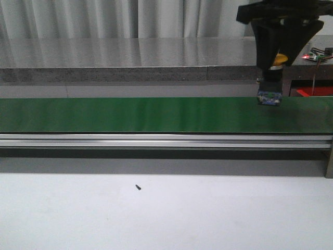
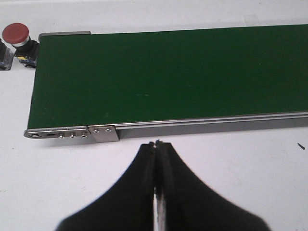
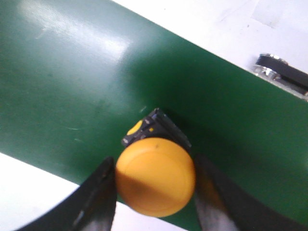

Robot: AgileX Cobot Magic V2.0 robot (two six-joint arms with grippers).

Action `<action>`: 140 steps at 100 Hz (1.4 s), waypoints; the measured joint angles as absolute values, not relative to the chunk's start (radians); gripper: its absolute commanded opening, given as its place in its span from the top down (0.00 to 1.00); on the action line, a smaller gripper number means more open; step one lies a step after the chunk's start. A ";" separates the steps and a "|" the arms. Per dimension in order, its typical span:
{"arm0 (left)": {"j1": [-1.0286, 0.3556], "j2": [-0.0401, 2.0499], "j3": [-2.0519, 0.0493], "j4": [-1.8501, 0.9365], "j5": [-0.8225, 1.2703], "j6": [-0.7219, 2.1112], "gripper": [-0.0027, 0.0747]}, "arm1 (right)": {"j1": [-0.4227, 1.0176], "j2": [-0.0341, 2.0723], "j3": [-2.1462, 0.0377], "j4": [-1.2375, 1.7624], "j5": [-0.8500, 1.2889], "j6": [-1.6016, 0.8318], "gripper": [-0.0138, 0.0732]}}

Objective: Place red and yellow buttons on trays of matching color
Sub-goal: 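Grasp the yellow button with the right gripper and lift it, then place the yellow button in the yellow tray and open the right gripper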

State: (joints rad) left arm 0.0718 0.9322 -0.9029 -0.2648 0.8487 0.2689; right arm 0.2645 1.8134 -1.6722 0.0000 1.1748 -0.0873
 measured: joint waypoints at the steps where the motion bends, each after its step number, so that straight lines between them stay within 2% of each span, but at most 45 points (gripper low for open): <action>1: 0.072 0.932 -0.903 -0.265 0.849 0.269 0.99 | 0.262 1.809 -1.672 0.000 1.177 -0.087 0.68; 34: 0.072 0.932 -0.903 -0.265 0.849 0.269 0.99 | 0.100 1.620 -1.594 0.006 1.205 -0.072 0.68; 62: 0.072 0.932 -0.903 -0.265 0.849 0.269 0.99 | -0.195 1.530 -1.468 0.006 1.203 -0.016 0.68; 79: 0.072 0.932 -0.903 -0.265 0.849 0.269 0.99 | -0.323 1.528 -1.378 0.000 1.188 0.020 0.68; 140: 0.072 0.932 -0.903 -0.265 0.849 0.269 0.99 | -0.361 1.530 -1.118 0.029 0.972 0.027 0.68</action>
